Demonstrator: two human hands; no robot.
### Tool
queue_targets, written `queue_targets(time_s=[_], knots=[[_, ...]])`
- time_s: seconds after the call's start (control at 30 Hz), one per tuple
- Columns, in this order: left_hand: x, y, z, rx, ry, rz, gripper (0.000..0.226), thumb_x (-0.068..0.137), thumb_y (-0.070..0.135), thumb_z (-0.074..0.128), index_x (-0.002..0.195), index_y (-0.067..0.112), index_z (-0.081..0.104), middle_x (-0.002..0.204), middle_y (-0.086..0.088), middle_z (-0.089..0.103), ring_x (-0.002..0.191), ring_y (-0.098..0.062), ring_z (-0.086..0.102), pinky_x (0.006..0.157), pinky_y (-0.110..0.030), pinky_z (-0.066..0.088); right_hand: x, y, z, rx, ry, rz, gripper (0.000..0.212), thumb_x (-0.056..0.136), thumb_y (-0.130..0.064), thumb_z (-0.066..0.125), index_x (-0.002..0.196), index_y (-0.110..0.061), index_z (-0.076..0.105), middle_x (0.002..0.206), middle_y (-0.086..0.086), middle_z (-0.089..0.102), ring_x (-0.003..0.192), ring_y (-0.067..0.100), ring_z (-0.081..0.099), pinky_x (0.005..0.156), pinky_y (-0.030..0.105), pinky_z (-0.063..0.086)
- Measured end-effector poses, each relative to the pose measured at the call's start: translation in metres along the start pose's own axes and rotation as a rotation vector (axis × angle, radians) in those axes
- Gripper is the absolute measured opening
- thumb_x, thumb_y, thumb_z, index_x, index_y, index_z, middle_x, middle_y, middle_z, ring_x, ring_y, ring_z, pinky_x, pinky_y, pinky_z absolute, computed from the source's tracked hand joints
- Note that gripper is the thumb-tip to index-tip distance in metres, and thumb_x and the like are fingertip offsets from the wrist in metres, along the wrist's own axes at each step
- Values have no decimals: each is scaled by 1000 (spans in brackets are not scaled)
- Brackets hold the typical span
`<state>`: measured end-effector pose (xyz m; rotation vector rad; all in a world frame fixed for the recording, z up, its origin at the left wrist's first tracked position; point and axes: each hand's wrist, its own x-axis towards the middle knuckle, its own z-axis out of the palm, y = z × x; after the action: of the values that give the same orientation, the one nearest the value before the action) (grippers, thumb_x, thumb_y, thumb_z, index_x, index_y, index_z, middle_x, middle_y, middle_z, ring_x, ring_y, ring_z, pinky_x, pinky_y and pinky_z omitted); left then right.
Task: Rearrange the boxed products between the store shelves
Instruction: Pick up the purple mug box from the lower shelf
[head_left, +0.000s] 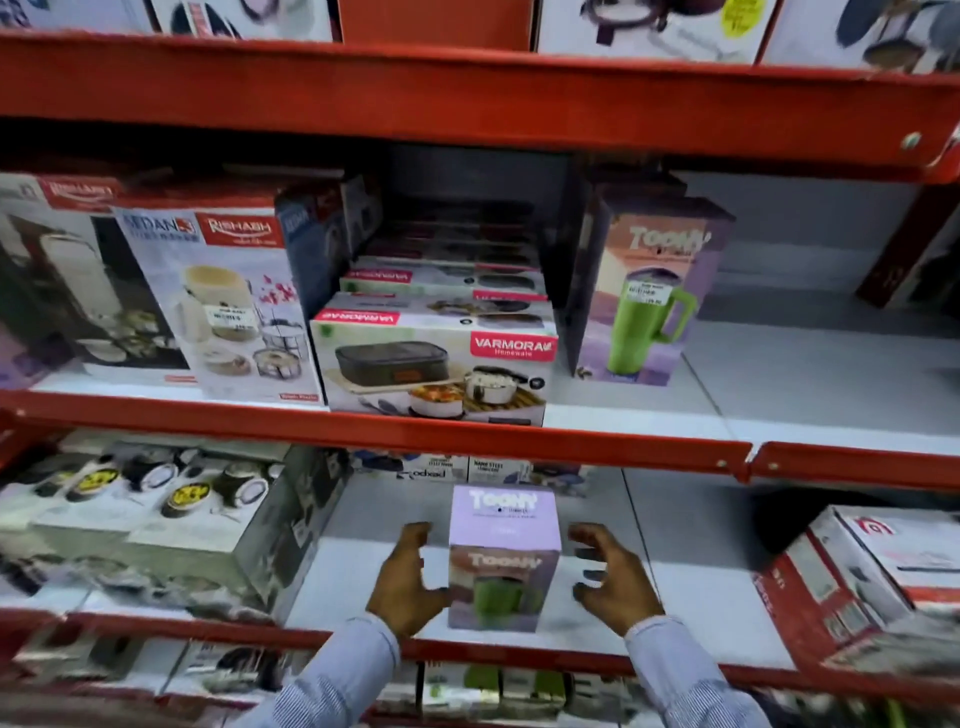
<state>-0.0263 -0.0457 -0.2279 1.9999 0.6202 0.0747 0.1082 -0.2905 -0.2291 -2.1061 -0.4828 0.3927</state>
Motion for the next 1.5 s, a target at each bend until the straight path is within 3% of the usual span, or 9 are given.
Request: queue_targets(time_s=[0.1, 0.2, 0.33, 0.6, 0.73, 0.87, 1.03, 1.23, 1.5], knots=[[10, 3, 16, -55, -103, -4, 85, 64, 8, 87, 133, 21, 38, 133, -3, 58, 114, -29, 61, 85, -33, 58, 1, -6, 13, 97, -166, 39, 70, 68, 1, 81, 125, -30, 52, 126, -4, 63, 112, 13, 63, 76, 19, 56], [7, 8, 22, -65, -51, -12, 77, 64, -2, 85, 126, 20, 44, 130, -11, 65, 101, -28, 68, 61, -16, 57, -3, -15, 13, 159, -100, 47, 62, 69, 3, 80, 116, -32, 57, 121, 0, 70, 94, 3, 70, 70, 19, 57], [-13, 19, 12, -57, 41, 67, 76, 62, 5, 89, 127, 21, 54, 119, -3, 70, 93, -18, 71, 61, -9, 54, -20, -24, -6, 211, -47, -39, 60, 70, -4, 83, 111, -41, 61, 115, -9, 73, 99, 7, 72, 78, 21, 58], [-55, 75, -24, -11, 82, 211, 72, 59, 37, 91, 125, 32, 62, 115, 12, 74, 86, 7, 70, 74, -18, 59, -57, -68, -40, 278, 78, -175, 51, 72, -13, 84, 115, -33, 66, 110, -8, 76, 99, 10, 72, 68, 22, 59], [-86, 126, -38, -60, 157, 304, 82, 49, 58, 88, 123, 36, 63, 111, 19, 75, 91, 3, 71, 74, -30, 63, -83, -100, -75, 293, 200, -319, 49, 71, -24, 84, 117, -28, 67, 106, -14, 77, 98, 10, 72, 69, 22, 59], [-108, 189, -42, -139, 211, 479, 74, 52, 47, 86, 122, 34, 66, 105, 19, 77, 91, -2, 72, 63, -18, 60, -99, -133, -123, 374, 333, -494, 44, 70, -15, 82, 112, -24, 70, 102, -14, 77, 91, 9, 73, 69, 21, 60], [-99, 255, -29, -177, 272, 670, 72, 60, 45, 81, 127, 23, 65, 109, 14, 77, 90, -3, 74, 73, -20, 61, -87, -155, -179, 383, 435, -648, 40, 73, -12, 73, 112, -15, 68, 101, -2, 77, 87, 18, 73, 71, 25, 60], [-59, 296, -3, -154, 325, 767, 69, 70, 38, 80, 132, 20, 59, 114, 13, 75, 97, 6, 70, 78, -12, 58, -52, -164, -216, 309, 491, -690, 39, 79, -17, 72, 117, -20, 64, 106, -14, 74, 101, 13, 69, 81, 23, 58], [1, 296, 15, -42, 318, 644, 61, 79, 30, 78, 134, 25, 55, 114, 10, 76, 101, -4, 71, 96, -38, 58, 7, -148, -222, 248, 441, -553, 43, 84, -15, 72, 123, -30, 60, 110, -17, 71, 102, -1, 67, 80, 19, 59]])
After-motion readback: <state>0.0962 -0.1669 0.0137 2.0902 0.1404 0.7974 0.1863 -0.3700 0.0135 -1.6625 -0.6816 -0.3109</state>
